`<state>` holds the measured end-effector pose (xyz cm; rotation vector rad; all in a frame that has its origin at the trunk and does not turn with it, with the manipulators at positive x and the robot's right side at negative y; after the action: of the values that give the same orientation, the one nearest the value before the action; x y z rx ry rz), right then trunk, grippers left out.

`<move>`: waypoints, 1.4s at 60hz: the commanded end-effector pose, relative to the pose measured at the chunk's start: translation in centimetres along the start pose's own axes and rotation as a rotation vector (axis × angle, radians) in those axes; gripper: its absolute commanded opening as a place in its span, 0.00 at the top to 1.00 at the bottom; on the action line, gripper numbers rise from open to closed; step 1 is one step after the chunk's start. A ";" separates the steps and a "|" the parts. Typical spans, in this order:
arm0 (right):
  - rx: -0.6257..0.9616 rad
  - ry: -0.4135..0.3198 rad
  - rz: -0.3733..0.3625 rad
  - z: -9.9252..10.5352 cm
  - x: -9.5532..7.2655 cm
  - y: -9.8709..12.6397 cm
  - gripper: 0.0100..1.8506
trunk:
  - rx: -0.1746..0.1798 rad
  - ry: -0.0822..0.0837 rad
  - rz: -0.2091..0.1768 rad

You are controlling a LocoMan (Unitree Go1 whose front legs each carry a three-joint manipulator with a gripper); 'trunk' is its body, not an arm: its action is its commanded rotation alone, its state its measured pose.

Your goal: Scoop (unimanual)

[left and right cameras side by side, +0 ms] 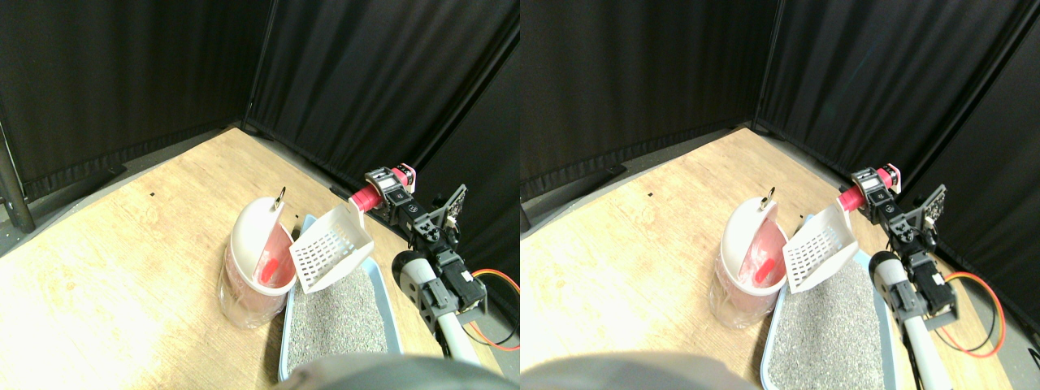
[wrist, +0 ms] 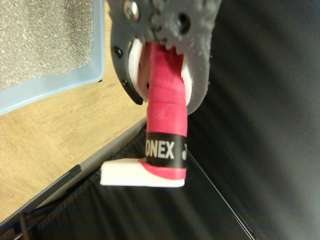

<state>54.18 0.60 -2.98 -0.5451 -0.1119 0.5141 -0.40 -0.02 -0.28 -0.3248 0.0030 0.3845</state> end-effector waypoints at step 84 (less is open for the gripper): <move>0.537 -0.178 -0.308 -10.7 -5.3 -7.7 0.98 | 0.141 0.067 -0.169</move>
<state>55.35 -13.04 -9.18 0.0085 -0.1295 0.2575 -0.16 -0.62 -0.35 -0.1771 0.0625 0.2155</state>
